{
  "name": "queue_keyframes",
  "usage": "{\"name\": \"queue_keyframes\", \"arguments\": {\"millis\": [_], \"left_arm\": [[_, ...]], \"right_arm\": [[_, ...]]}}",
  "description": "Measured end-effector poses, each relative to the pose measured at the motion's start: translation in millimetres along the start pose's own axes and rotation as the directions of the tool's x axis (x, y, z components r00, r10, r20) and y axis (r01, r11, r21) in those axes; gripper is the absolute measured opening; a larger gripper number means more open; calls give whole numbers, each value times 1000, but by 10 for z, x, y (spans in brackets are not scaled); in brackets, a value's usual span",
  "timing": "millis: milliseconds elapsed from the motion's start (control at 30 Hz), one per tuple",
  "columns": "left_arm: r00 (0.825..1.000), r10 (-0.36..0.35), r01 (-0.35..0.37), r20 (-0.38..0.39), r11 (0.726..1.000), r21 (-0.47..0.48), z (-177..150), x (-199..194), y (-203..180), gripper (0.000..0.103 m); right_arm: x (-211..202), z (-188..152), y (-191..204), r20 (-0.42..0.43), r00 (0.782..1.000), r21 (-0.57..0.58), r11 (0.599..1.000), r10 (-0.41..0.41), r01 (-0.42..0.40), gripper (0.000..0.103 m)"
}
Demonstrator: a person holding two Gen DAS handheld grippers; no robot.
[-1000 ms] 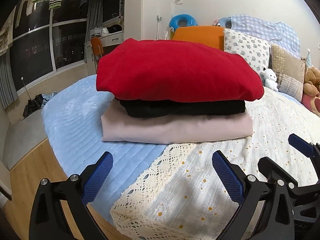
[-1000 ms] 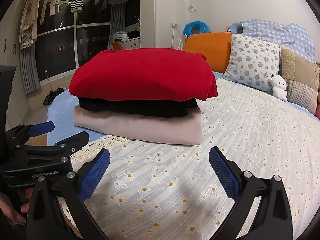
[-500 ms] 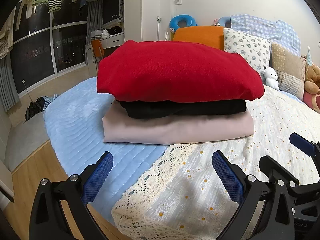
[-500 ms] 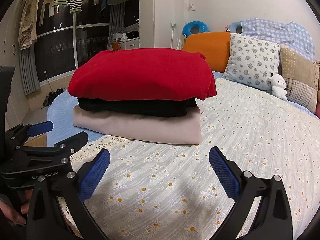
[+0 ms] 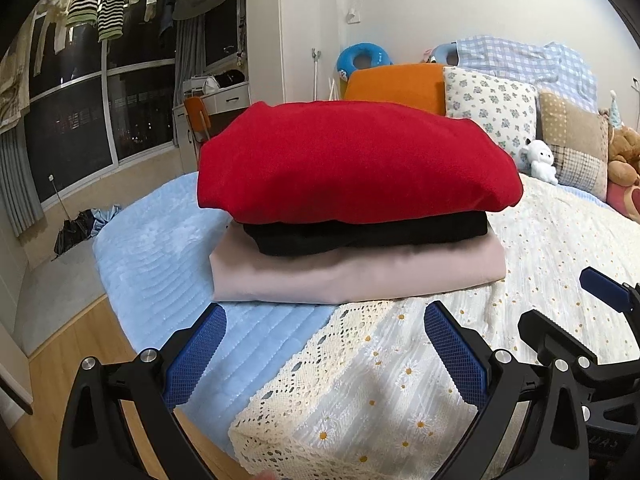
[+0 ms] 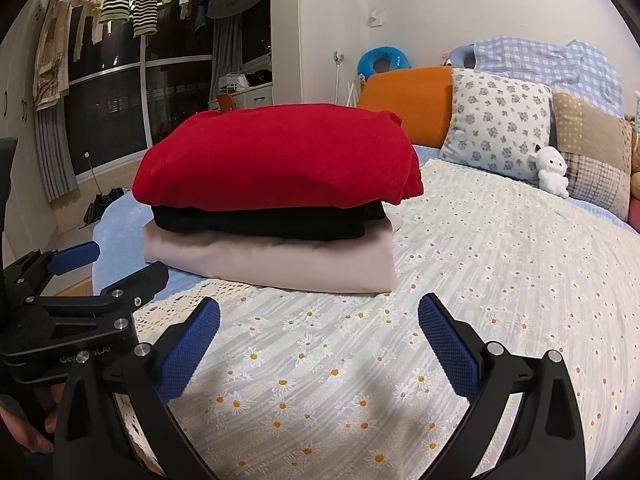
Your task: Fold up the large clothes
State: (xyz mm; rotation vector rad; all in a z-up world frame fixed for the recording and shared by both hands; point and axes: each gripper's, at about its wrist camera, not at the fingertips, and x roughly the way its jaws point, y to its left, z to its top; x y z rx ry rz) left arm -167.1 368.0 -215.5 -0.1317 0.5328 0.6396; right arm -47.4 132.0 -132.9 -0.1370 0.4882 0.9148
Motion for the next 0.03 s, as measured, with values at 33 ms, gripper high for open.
{"name": "queue_keyframes", "arguments": {"millis": [33], "left_arm": [[1000, -1, 1, -2, 1000, 0, 2, 3, 4, 101]], "right_arm": [[0, -1, 1, 0, 1000, 1, 1000, -1, 1, 98]]}}
